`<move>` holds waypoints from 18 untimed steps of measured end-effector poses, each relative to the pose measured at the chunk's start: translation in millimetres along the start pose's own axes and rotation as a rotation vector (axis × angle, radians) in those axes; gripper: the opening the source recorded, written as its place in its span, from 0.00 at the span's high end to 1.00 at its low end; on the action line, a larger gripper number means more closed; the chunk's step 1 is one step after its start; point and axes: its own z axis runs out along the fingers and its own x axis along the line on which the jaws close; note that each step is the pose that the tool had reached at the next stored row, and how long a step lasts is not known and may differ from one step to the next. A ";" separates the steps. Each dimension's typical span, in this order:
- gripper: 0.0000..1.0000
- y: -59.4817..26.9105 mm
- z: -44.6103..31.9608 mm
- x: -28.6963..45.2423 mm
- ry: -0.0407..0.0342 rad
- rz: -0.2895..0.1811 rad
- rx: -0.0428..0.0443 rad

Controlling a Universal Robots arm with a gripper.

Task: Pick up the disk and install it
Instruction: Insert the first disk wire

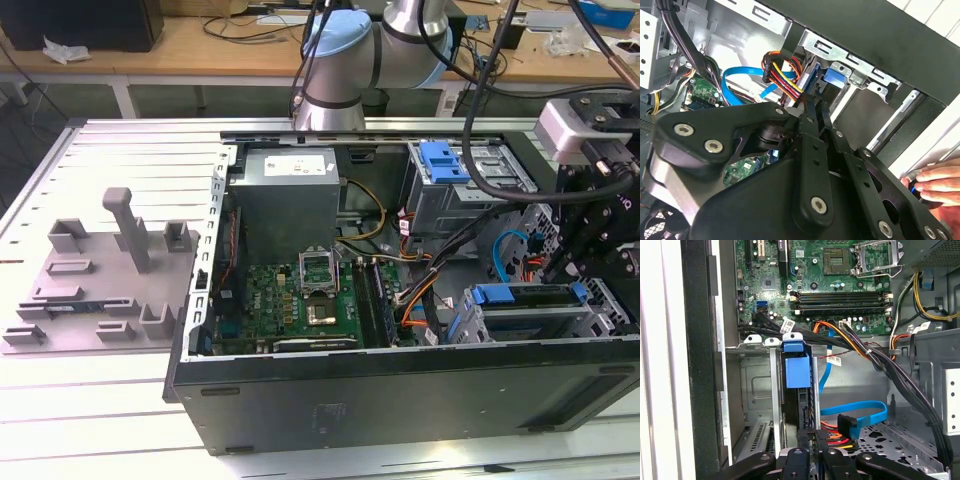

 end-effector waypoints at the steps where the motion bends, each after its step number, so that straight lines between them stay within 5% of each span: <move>1: 0.83 0.0 0.0 0.3 0.0001 0.000 0.0000; 18: 0.83 0.1 2.6 0.5 0.0001 0.000 0.0000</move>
